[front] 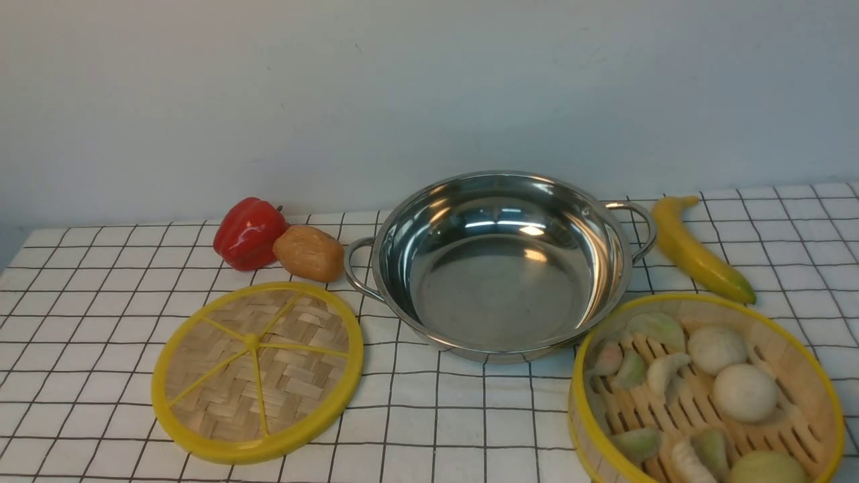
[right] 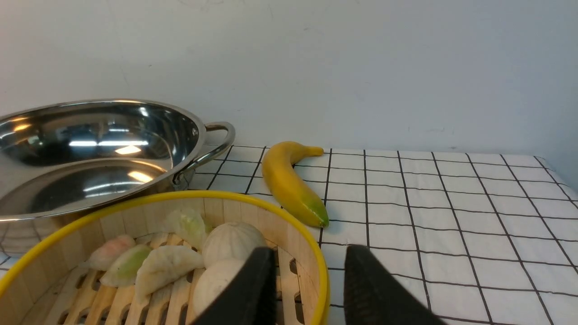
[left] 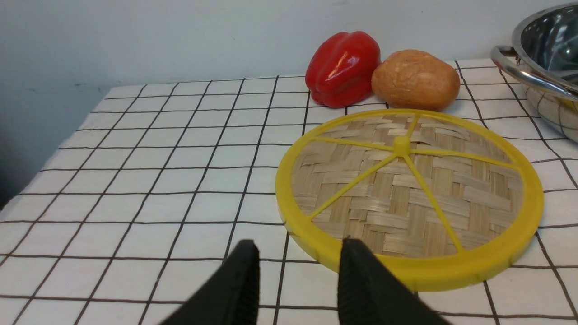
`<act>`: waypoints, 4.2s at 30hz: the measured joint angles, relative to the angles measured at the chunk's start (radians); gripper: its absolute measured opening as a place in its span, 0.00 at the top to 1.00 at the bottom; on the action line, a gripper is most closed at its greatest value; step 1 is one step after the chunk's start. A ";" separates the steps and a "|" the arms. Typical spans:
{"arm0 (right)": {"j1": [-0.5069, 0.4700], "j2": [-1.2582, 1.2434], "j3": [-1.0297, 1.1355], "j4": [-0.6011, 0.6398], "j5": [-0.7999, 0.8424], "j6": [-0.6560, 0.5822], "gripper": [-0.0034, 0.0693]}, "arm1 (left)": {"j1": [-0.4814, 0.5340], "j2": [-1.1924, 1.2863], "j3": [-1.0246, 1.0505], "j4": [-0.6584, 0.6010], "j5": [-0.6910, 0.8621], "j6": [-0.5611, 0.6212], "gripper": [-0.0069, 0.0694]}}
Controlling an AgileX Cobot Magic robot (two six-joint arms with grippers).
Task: Place the steamer in the pot on the white tablecloth, and put the lid on the steamer.
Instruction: 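Reach for and grasp the rim of the bamboo steamer holding the buns with the right gripper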
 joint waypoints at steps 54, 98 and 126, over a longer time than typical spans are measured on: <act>0.000 0.000 -0.007 0.869 -0.077 0.192 0.62 | 0.000 0.000 0.000 -1.030 -0.244 0.034 0.59; 0.000 0.975 -1.056 -0.204 0.718 0.232 0.62 | 0.000 0.983 -0.858 -0.298 0.532 0.077 0.59; 0.000 1.423 -0.913 -0.134 0.704 0.204 0.62 | 0.000 1.367 -0.884 -0.066 0.574 0.016 0.59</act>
